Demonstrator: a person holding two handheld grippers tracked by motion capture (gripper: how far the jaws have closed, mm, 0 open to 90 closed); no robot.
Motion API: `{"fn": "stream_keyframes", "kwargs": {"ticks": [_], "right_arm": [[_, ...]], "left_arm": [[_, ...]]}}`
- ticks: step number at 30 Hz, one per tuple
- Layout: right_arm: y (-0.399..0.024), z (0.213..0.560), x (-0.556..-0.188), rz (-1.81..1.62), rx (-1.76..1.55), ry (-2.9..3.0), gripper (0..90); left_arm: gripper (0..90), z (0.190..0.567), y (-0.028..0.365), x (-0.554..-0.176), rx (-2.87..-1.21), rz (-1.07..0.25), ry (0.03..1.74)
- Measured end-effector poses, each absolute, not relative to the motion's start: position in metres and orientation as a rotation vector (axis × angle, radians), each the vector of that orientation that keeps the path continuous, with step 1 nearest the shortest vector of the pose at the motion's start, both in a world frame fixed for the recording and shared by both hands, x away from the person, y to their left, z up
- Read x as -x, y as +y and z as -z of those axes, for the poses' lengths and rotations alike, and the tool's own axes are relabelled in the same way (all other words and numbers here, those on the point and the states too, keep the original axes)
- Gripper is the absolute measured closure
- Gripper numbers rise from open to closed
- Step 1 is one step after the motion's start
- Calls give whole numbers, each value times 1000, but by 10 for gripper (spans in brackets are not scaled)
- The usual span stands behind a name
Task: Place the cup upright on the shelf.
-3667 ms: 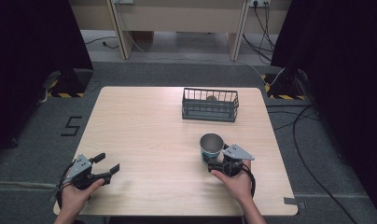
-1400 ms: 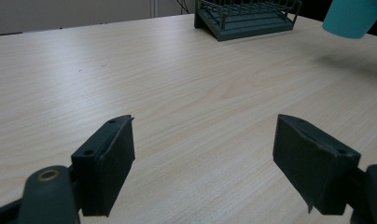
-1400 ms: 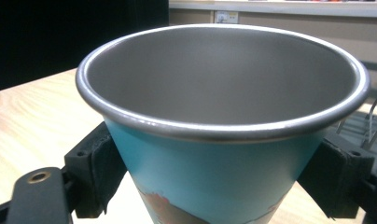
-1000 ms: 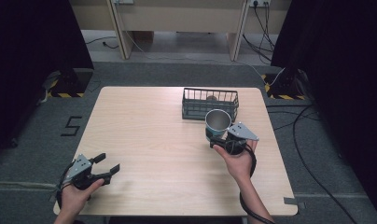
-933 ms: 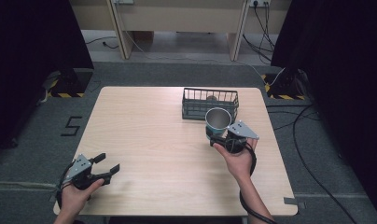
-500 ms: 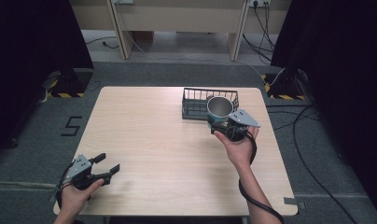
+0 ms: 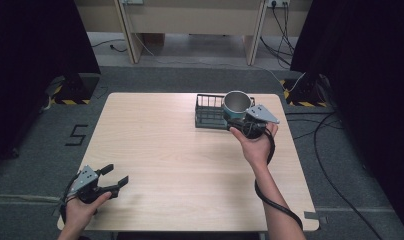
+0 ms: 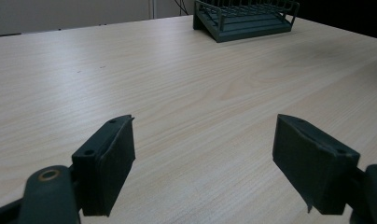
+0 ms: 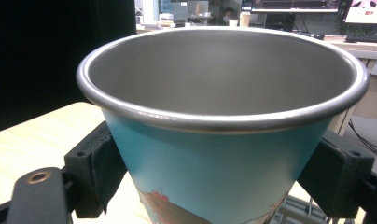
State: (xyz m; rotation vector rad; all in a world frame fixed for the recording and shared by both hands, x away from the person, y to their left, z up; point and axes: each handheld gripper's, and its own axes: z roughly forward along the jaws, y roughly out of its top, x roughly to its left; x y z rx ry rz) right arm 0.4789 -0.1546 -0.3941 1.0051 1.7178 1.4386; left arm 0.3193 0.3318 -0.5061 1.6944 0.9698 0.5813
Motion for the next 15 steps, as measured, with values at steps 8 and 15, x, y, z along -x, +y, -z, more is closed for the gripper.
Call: {"fn": "stream_keyframes", "kwargs": {"ticks": [8, 15], "right_arm": [[-154, 386, -503, -1408, -1038, 1703, 174], [-151, 384, -523, -1384, -1075, 1703, 174]], "left_arm": [[204, 506, 332, -319, -1695, -581, 967], [204, 506, 332, -319, -1692, -580, 967]]}}
